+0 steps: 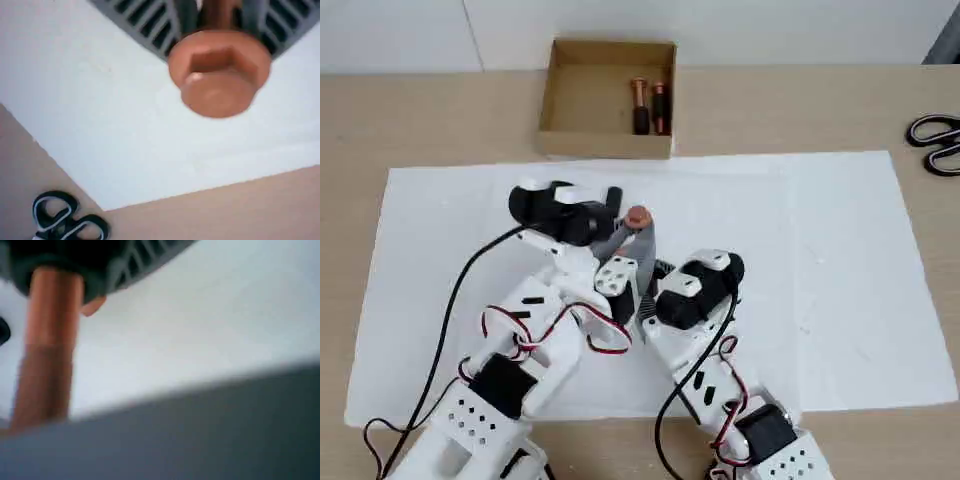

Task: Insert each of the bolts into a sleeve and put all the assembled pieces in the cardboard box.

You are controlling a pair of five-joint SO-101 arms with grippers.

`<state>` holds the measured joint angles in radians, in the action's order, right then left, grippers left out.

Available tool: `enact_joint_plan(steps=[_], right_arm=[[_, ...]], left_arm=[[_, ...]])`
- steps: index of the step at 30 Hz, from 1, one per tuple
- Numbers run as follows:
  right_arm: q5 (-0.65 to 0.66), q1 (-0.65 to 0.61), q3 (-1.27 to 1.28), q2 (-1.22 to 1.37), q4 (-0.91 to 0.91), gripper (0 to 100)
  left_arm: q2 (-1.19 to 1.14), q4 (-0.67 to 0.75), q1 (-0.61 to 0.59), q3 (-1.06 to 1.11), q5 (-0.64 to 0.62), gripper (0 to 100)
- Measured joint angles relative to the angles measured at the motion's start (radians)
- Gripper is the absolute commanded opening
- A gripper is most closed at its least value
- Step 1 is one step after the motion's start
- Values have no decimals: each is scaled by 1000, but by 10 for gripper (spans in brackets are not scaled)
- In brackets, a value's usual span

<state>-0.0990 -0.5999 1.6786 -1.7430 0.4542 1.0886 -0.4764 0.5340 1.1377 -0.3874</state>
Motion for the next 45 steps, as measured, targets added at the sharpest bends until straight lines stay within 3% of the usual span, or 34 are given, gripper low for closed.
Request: enact_joint_plan(steps=[14,45], right_arm=[[0,-2,0,0,0,5],[0,-2,0,0,0,5]], left_arm=[[0,-115,11,0,-6,6],[-28,-115,14,14,-6,6]])
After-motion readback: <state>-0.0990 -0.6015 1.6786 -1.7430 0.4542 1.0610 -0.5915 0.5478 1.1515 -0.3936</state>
